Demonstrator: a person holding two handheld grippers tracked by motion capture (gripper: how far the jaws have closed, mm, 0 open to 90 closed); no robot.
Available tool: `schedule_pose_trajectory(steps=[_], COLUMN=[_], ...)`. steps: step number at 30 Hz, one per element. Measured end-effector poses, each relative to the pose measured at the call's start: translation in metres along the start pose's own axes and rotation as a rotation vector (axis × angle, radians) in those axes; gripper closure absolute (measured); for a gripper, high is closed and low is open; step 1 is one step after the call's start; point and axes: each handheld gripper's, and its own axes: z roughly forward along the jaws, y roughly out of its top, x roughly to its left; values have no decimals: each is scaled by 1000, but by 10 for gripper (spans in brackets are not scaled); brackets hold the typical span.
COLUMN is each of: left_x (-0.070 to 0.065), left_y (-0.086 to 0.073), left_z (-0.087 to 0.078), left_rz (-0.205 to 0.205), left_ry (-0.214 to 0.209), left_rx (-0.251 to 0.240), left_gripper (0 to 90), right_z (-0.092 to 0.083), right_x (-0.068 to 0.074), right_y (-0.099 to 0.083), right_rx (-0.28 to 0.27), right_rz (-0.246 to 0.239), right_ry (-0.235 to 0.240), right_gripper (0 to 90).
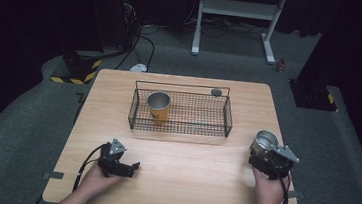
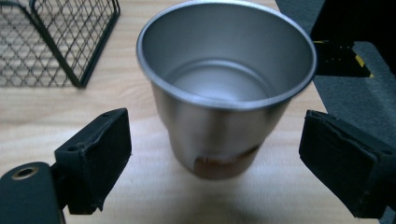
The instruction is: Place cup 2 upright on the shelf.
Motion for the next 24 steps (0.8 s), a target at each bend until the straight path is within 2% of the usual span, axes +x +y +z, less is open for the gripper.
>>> schedule_pose_trajectory(steps=[9, 18, 22, 24], left_x=[0, 0, 0, 0], left_y=[0, 0, 0, 0], left_z=[0, 0, 0, 0], left_rz=[-1, -1, -1, -1], left_ry=[1, 4, 4, 4], left_rx=[2, 3, 4, 4], left_gripper=[14, 13, 12, 10], right_z=[12, 26, 29, 31], right_x=[-1, -5, -6, -6], right_y=[12, 12, 12, 11], right_rx=[-20, -20, -36, -22], right_rz=[-6, 22, 20, 22], right_ry=[-7, 6, 13, 23], right_gripper=[92, 92, 94, 93])
